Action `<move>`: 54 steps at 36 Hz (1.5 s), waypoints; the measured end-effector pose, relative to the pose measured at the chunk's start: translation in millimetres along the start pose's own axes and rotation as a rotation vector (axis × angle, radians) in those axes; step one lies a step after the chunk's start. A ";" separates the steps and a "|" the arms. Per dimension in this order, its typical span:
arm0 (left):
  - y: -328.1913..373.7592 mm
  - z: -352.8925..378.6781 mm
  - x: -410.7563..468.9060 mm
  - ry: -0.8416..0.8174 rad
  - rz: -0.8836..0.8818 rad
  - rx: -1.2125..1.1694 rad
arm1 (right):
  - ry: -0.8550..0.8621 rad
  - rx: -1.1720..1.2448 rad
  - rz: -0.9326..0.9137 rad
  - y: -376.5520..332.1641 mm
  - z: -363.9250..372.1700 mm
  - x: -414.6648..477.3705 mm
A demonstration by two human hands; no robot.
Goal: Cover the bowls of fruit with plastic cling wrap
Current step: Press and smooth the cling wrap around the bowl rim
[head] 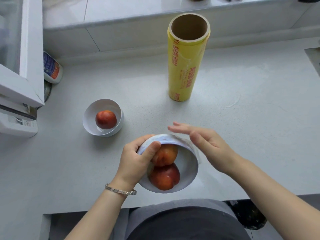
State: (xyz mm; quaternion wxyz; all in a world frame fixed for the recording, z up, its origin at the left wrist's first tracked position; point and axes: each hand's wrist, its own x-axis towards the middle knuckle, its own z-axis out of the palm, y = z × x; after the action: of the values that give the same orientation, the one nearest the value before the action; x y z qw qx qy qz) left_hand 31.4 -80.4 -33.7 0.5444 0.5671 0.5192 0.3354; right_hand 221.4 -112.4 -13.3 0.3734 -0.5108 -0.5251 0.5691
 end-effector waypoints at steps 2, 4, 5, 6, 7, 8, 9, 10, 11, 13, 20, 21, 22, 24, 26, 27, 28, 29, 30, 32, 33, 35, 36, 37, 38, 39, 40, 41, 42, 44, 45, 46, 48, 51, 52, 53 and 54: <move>-1.1 -0.7 1.2 0.011 -0.013 -0.022 | -0.032 0.016 0.008 2.2 3.9 -3.6; -3.5 0.4 1.1 0.025 -0.027 -0.055 | -0.019 0.039 0.061 5.4 3.8 -4.0; -5.0 1.5 0.4 0.034 -0.037 -0.067 | -0.016 0.049 0.095 6.5 1.6 -3.3; -6.4 2.5 -0.7 0.044 -0.058 -0.085 | -0.020 0.061 0.131 7.0 -0.5 -2.6; -7.7 3.3 -1.8 0.058 -0.086 -0.115 | -0.035 0.089 0.157 7.4 -2.2 -2.7; -7.7 3.7 -2.6 0.082 -0.127 -0.153 | -0.059 0.122 0.172 8.3 -3.1 -3.6; -6.5 4.4 -2.8 0.115 -0.177 -0.188 | -0.078 0.159 0.183 9.1 -3.3 -4.9; -4.7 5.5 -3.0 0.147 -0.228 -0.229 | -0.086 0.189 0.197 11.5 -3.4 -6.4; -3.1 6.7 -3.1 0.172 -0.273 -0.272 | -0.084 0.221 0.212 14.3 -3.3 -7.8; 1.6 8.2 -3.7 0.168 -0.341 -0.340 | -0.054 0.286 0.218 18.6 -3.6 -9.1; 9.1 -14.1 9.6 -0.230 -0.305 -0.159 | 0.063 0.289 0.179 20.4 -6.4 -8.4; 10.4 -15.8 12.8 -0.284 -0.261 -0.098 | 0.043 0.271 0.178 18.9 -6.7 -8.0; 12.8 -15.8 15.2 -0.332 -0.224 -0.050 | 0.024 0.257 0.178 17.6 -6.9 -7.5; 16.7 -11.7 17.5 -0.400 -0.189 0.028 | -0.001 0.245 0.187 14.4 -6.2 -5.9; 14.7 -7.0 18.6 -0.389 -0.177 0.060 | -0.002 0.236 0.203 13.1 -5.4 -3.9; 12.0 -5.3 18.4 -0.358 -0.174 0.039 | -0.005 0.236 0.215 12.4 -5.2 -3.2; 9.3 -3.9 17.4 -0.315 -0.160 0.014 | -0.019 0.236 0.230 12.0 -5.5 -2.7; 8.0 -2.8 15.5 -0.269 -0.140 0.005 | -0.042 0.232 0.253 11.4 -6.3 -1.9; 6.3 -1.9 13.0 -0.230 -0.123 0.001 | -0.075 0.223 0.276 9.9 -7.3 -1.2; 3.1 -0.7 6.9 -0.179 -0.105 0.007 | -0.126 0.188 0.307 4.2 -7.7 0.6; 1.2 0.0 3.8 -0.160 -0.108 0.021 | -0.117 0.165 0.309 0.2 -7.2 1.7; -0.3 1.9 -1.3 -0.136 -0.113 0.048 | -0.019 0.118 0.297 -7.8 -5.5 4.7; -0.6 2.8 -3.5 -0.130 -0.117 0.061 | 0.037 0.086 0.294 -10.2 -5.1 6.5; -1.2 3.5 -5.6 -0.126 -0.118 0.068 | 0.066 0.036 0.303 -12.7 -4.4 8.3; -1.7 3.9 -7.8 -0.122 -0.116 0.069 | 0.063 -0.027 0.325 -14.6 -4.1 9.8; -2.0 4.0 -9.7 -0.121 -0.111 0.069 | 0.042 -0.080 0.357 -16.1 -4.4 11.1; -2.4 3.8 -11.0 -0.122 -0.111 0.067 | 0.017 -0.116 0.391 -16.7 -5.4 12.3; -2.8 3.7 -11.8 -0.124 -0.111 0.070 | -0.008 -0.137 0.429 -15.9 -6.2 13.4; -2.7 3.7 -12.5 -0.129 -0.112 0.075 | -0.034 -0.148 0.458 -15.4 -7.0 14.4; -2.8 3.6 -13.7 -0.139 -0.114 0.087 | -0.069 -0.136 0.486 -17.5 -7.4 16.7; -2.5 3.3 -14.4 -0.144 -0.112 0.086 | -0.063 -0.073 0.490 -17.2 -8.0 18.1; -2.2 2.5 -14.9 -0.153 -0.112 0.084 | -0.037 0.038 0.504 -16.0 -9.8 19.5; -1.0 0.1 -16.0 -0.172 -0.112 0.076 | 0.031 0.282 0.557 -14.3 -14.6 21.7; -0.7 -3.4 -16.2 -0.190 -0.107 0.066 | 0.004 0.314 0.606 -8.9 -16.7 21.2; -0.8 -3.7 -15.9 -0.193 -0.107 0.069 | -0.023 0.292 0.620 -8.0 -15.6 20.7; -1.3 -3.8 -15.6 -0.191 -0.108 0.073 | -0.050 0.279 0.631 -6.7 -15.0 20.7; -1.8 -3.7 -15.4 -0.188 -0.111 0.073 | -0.073 0.270 0.640 -7.3 -15.3 21.1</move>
State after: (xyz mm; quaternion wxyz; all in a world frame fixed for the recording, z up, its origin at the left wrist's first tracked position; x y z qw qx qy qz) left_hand 23.9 -94.3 -31.9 0.5876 0.5859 0.5081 0.2310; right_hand 231.4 -87.6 -9.0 0.2211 -0.5749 -0.2713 0.7396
